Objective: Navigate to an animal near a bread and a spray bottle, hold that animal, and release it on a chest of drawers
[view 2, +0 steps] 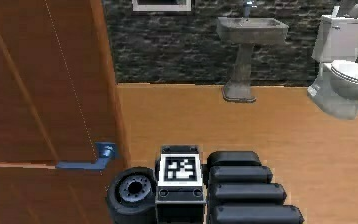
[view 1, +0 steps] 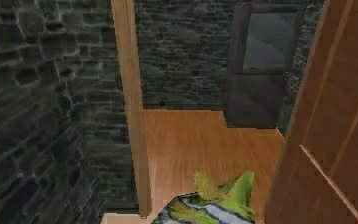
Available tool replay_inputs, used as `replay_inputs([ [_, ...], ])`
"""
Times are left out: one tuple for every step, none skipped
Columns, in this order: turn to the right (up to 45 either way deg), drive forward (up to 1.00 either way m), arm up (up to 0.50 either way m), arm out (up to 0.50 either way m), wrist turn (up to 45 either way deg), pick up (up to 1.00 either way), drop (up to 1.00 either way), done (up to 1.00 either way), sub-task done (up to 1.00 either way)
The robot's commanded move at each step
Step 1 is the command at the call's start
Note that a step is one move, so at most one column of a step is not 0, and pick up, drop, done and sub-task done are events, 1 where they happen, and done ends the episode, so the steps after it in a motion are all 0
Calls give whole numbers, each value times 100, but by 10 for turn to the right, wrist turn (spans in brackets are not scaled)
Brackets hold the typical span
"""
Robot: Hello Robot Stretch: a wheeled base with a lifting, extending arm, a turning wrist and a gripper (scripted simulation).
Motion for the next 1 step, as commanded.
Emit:
replay_inputs([
  [90, 0, 0, 0, 0, 0, 0, 0, 0],
])
